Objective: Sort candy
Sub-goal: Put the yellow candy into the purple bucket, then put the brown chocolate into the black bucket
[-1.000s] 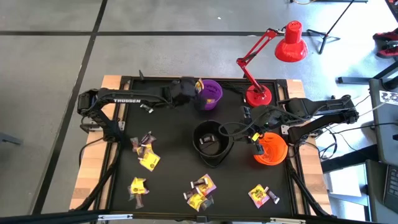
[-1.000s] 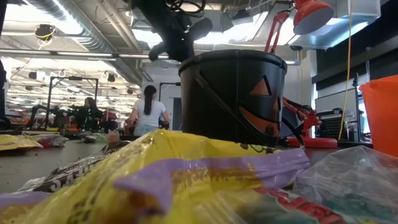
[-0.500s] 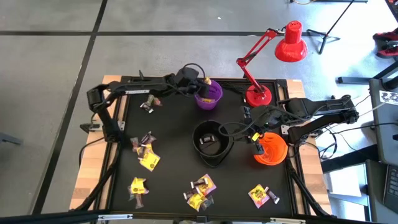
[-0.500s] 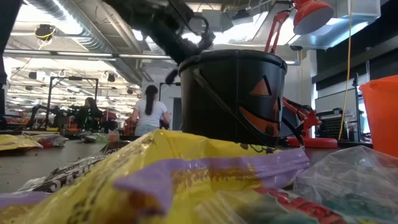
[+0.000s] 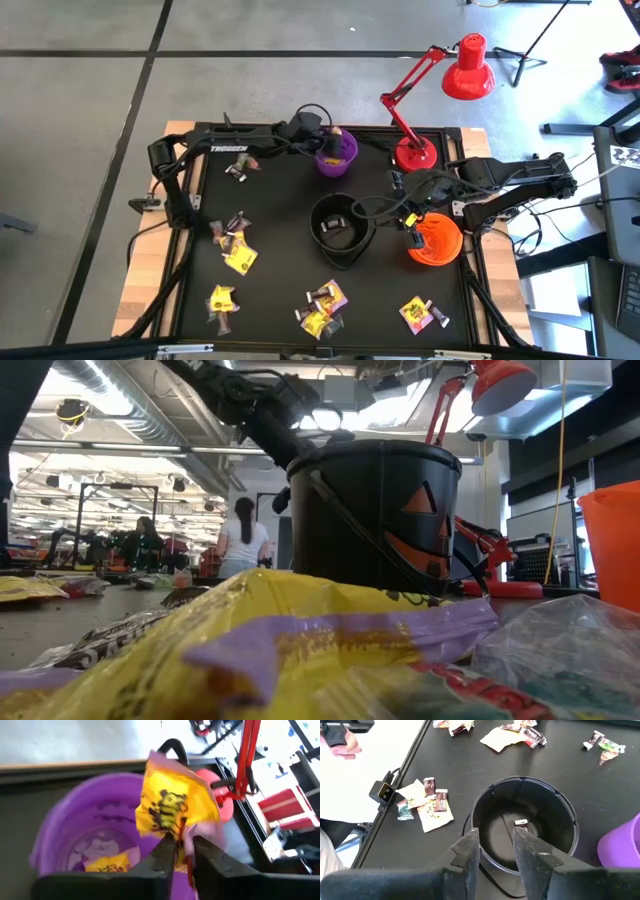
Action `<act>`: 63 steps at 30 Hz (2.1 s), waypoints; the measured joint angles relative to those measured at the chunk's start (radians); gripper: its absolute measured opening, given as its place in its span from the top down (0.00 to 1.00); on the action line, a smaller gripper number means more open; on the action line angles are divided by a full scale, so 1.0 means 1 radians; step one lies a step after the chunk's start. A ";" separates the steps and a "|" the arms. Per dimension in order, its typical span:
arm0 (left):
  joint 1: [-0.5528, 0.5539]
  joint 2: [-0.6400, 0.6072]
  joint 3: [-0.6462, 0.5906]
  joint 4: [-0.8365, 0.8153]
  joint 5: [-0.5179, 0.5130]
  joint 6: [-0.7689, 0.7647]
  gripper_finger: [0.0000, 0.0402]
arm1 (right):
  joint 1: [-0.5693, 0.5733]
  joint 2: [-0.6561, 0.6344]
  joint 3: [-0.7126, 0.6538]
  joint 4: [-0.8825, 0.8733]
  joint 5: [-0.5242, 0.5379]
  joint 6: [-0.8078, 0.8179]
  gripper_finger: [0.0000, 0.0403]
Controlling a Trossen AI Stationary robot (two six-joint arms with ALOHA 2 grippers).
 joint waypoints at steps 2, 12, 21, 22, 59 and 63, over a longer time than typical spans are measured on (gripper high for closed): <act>-0.013 -0.002 0.000 0.002 -0.054 0.000 0.79 | 0.000 0.000 0.000 0.000 0.000 0.000 0.71; -0.055 -0.014 0.000 -0.047 -0.186 0.003 0.44 | 0.000 0.000 0.000 0.000 0.000 0.000 0.71; -0.162 -0.110 0.000 -0.251 -0.521 0.056 0.17 | 0.000 0.000 0.000 0.001 0.001 0.000 0.71; -0.174 -0.122 0.000 -0.291 -0.560 0.054 0.14 | 0.000 0.000 0.000 0.000 0.000 0.000 0.71; -0.007 -0.136 -0.096 -1.248 -0.293 -0.754 0.07 | 0.000 0.000 0.000 0.000 0.000 0.000 0.71; 0.030 -0.136 -0.153 -1.182 -0.298 -0.696 0.07 | 0.000 0.000 0.000 0.000 0.000 0.000 0.71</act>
